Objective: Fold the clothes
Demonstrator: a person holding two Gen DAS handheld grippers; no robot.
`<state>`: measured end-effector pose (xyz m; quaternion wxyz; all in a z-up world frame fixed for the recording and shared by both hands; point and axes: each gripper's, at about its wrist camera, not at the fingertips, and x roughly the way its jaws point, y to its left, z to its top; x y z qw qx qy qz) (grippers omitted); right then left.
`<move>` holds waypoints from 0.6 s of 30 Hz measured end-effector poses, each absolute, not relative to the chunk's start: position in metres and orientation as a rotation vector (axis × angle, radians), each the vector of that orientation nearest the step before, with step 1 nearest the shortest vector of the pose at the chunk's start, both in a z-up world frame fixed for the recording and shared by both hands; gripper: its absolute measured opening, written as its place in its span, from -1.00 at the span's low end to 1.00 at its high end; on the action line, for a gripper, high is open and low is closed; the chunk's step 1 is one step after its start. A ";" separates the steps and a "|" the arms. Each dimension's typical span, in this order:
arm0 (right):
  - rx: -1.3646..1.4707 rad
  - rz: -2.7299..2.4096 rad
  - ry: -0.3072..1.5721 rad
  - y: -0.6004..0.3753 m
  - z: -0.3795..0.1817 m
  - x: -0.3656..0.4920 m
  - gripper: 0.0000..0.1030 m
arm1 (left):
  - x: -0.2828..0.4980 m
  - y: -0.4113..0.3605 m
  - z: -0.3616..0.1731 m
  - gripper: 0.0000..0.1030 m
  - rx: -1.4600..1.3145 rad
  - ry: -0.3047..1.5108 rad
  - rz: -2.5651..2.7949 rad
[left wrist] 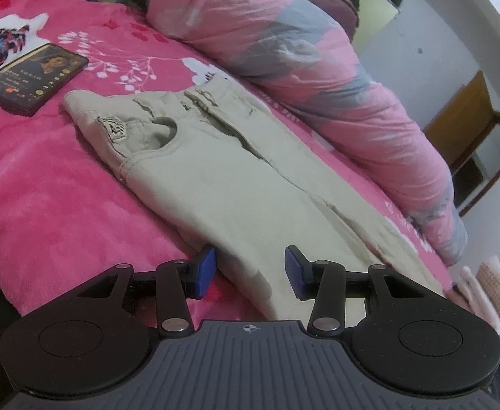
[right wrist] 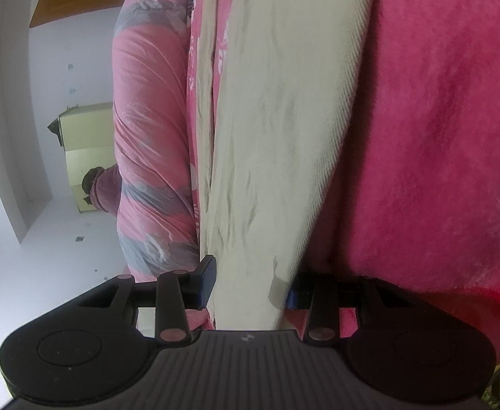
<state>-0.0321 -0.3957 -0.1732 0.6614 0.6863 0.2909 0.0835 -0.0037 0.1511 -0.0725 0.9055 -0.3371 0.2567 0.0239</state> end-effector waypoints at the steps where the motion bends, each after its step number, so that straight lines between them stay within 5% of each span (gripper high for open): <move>1: 1.553 0.189 0.658 -0.397 -0.174 -0.033 -0.19 | -0.004 0.153 -0.073 -0.16 -0.710 0.527 0.052; 18: 1.528 0.177 0.661 -0.396 -0.174 -0.033 -0.20 | 0.000 0.156 -0.081 -0.16 -0.793 0.494 0.062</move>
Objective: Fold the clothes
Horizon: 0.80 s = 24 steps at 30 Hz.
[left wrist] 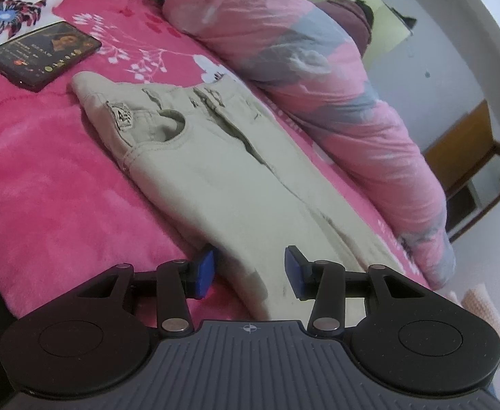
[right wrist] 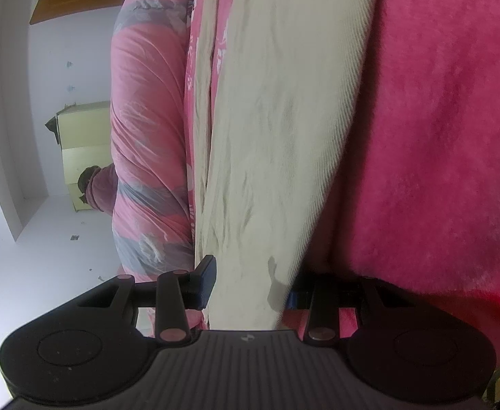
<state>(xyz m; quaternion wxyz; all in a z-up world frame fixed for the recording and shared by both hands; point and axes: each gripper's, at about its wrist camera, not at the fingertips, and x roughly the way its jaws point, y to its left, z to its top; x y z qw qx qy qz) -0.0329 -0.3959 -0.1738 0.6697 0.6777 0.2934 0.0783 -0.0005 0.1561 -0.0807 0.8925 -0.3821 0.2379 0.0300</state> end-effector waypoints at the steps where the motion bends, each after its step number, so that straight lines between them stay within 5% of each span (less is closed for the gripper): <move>1: 1.526 0.175 0.661 -0.396 -0.174 -0.033 -0.20 | 0.000 0.157 -0.080 -0.18 -0.797 0.486 0.073; 17: 1.431 0.032 0.616 -0.367 -0.150 -0.028 -0.22 | 0.018 0.182 -0.097 -0.29 -0.770 0.370 0.157; 24: 1.371 -0.063 0.586 -0.349 -0.144 -0.027 -0.60 | 0.025 0.182 -0.103 -0.22 -0.672 0.370 0.068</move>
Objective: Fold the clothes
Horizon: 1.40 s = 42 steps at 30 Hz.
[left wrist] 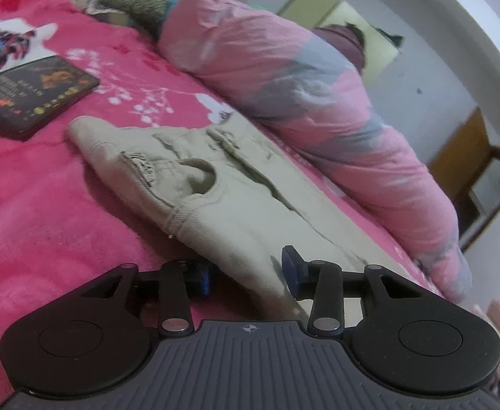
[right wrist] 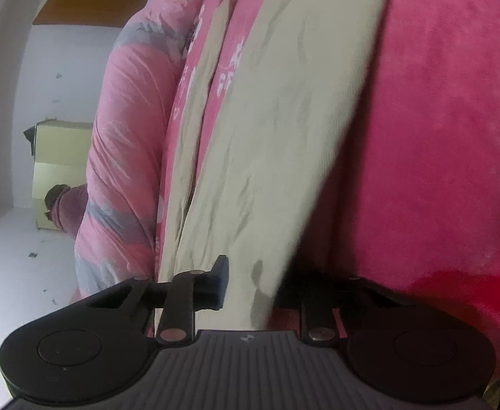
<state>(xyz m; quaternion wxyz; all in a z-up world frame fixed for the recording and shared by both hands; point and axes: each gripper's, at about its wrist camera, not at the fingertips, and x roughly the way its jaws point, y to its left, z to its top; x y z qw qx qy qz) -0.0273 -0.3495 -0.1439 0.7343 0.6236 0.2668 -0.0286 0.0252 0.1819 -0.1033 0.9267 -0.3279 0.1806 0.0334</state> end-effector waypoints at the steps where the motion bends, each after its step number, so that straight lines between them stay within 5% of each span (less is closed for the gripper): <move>1: 1.361 -0.074 0.585 -0.348 -0.143 -0.027 -0.63 | 0.025 0.181 -0.104 -0.22 -0.665 0.369 0.062; 42: 1.313 -0.137 0.595 -0.342 -0.138 -0.025 -0.78 | 0.021 0.183 -0.104 -0.21 -0.670 0.368 0.032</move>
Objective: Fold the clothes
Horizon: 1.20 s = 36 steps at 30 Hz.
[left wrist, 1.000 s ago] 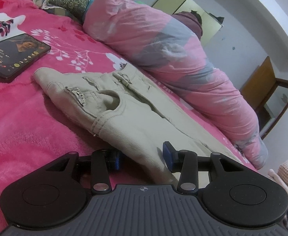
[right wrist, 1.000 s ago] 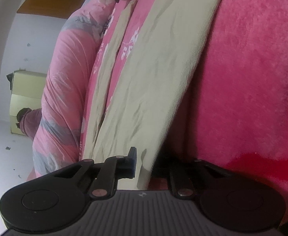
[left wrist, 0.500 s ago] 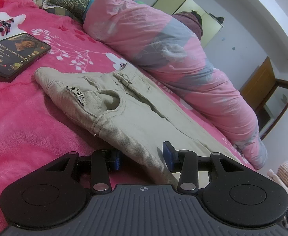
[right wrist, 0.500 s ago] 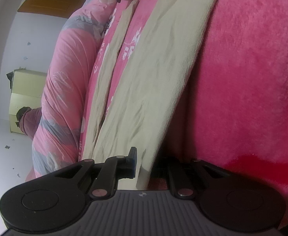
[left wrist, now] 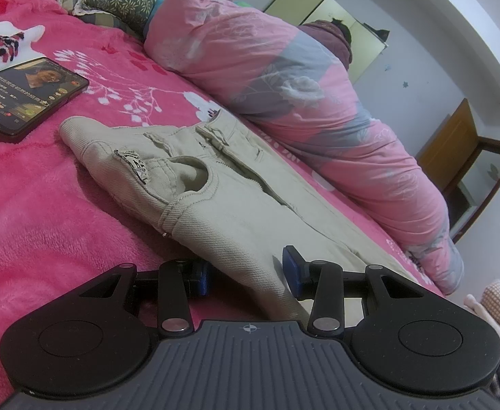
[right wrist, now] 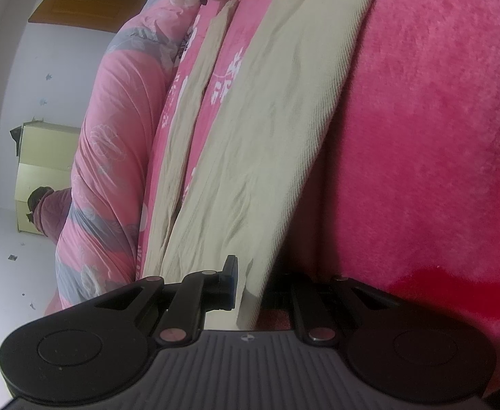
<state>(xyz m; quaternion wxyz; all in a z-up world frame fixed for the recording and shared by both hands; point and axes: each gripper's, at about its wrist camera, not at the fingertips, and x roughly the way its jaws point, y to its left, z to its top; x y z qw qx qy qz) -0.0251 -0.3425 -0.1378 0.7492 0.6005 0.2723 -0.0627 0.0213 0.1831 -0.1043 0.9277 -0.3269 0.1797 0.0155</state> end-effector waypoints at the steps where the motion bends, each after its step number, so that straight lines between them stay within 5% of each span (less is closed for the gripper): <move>1: 1.313 -0.138 0.595 -0.342 -0.138 -0.025 -0.78 | 0.021 0.183 -0.104 -0.21 -0.670 0.368 0.032; 36: 1.313 -0.140 0.596 -0.342 -0.139 -0.025 -0.79 | 0.020 0.183 -0.104 -0.21 -0.663 0.366 0.034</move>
